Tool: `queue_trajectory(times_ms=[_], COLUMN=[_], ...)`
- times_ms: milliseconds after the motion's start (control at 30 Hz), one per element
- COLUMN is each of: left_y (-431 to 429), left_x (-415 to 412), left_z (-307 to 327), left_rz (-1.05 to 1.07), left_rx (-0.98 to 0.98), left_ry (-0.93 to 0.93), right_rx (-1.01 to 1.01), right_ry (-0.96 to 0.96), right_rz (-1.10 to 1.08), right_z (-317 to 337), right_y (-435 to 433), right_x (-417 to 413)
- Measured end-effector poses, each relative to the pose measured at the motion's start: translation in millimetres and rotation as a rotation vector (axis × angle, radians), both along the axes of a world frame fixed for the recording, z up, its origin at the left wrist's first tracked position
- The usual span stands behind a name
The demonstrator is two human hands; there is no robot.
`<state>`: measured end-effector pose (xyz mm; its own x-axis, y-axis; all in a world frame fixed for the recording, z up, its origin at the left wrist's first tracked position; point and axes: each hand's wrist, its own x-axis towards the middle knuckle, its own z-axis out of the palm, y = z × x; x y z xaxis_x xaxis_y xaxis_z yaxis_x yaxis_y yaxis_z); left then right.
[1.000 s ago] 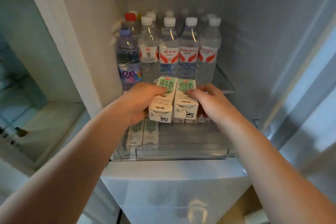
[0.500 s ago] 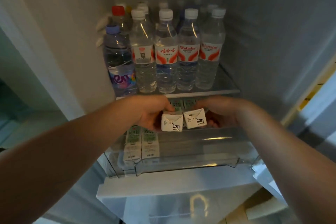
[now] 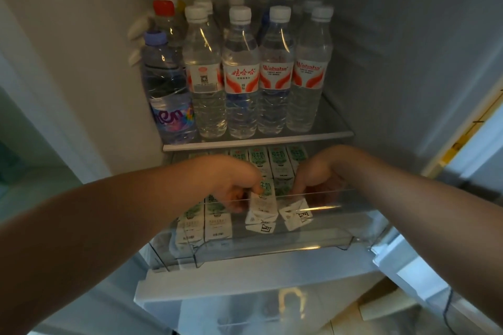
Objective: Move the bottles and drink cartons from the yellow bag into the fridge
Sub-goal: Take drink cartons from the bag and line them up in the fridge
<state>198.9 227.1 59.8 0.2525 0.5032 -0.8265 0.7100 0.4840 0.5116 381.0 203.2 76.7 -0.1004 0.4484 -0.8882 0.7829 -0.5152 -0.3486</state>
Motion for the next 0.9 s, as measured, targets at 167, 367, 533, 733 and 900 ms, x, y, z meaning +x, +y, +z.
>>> queue_trajectory(times_ms=[167, 367, 533, 733, 900], left_y=[-5.6, -9.9, -8.7, -4.9, 0.1], left_x=[3.4, 7.7, 7.9, -13.4, -40.3], left_z=[-8.8, -13.0, -7.5, 12.4, 11.8], left_rz=[-0.016, -0.083, -0.412, -0.627, -0.582], left_rx=[-0.041, 0.044, 0.303, 0.597, 0.499], left_ry=[0.038, 0.186, 0.364, 0.502, 0.546], right_rx=[-0.012, 0.039, 0.070, 0.069, 0.047], right_ry=[-0.070, -0.110, -0.144, -0.205, -0.241], right_rz=[0.058, 0.058, 0.012, 0.035, 0.090], right_z=[-11.0, -29.8, -32.4, -26.2, -19.8], right_y=[2.6, 3.0, 5.1, -0.3, -2.0], right_x=[-5.8, -6.1, -4.0, -9.0, -19.0])
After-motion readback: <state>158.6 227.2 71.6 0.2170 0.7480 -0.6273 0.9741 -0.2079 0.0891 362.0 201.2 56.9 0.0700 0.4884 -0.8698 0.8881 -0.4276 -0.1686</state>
